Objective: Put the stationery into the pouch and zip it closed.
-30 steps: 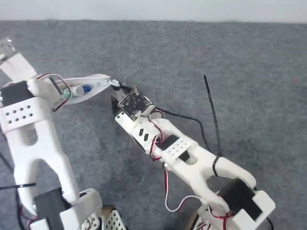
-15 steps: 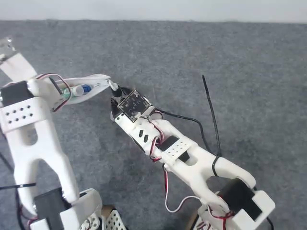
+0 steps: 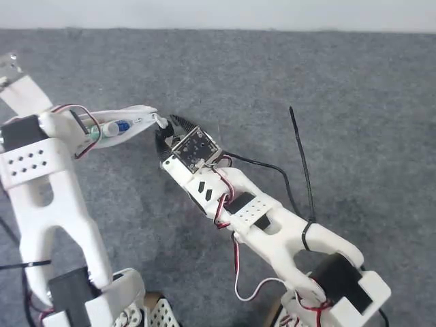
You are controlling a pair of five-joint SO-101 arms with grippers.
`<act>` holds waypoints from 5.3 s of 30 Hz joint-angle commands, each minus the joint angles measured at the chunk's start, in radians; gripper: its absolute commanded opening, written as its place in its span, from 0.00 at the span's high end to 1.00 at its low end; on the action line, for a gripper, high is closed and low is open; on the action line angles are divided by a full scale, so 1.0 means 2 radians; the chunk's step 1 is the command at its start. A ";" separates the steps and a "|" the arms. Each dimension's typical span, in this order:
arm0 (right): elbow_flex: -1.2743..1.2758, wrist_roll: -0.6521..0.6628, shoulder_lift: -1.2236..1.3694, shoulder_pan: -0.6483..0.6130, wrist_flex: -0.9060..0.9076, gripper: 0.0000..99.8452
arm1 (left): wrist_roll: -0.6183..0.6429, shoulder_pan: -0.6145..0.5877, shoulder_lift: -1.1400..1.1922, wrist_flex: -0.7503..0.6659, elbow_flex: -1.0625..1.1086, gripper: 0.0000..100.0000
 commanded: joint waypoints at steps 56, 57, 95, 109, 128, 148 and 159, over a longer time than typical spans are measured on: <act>-0.031 -0.002 -0.003 -0.003 -0.013 0.98 | 0.004 0.002 -0.001 -0.015 0.000 0.99; -0.030 -0.002 -0.006 -0.003 -0.013 0.99 | 0.004 0.002 -0.001 -0.015 0.000 0.99; 0.084 0.116 -0.397 -0.148 0.490 0.99 | -0.102 0.124 -0.006 0.036 -0.043 0.79; 0.157 0.112 -0.538 -0.155 0.491 0.99 | -0.190 0.322 -0.006 0.053 -0.061 0.79; 0.136 0.043 -0.572 -0.053 0.490 0.99 | -0.187 0.276 -0.006 0.079 -0.113 0.79; -0.064 -0.075 -0.300 -0.029 0.728 0.87 | -0.057 0.035 -0.005 0.100 -0.112 0.79; -0.144 -0.202 -0.094 -0.010 0.745 0.86 | -0.039 0.025 -0.004 0.062 -0.063 0.79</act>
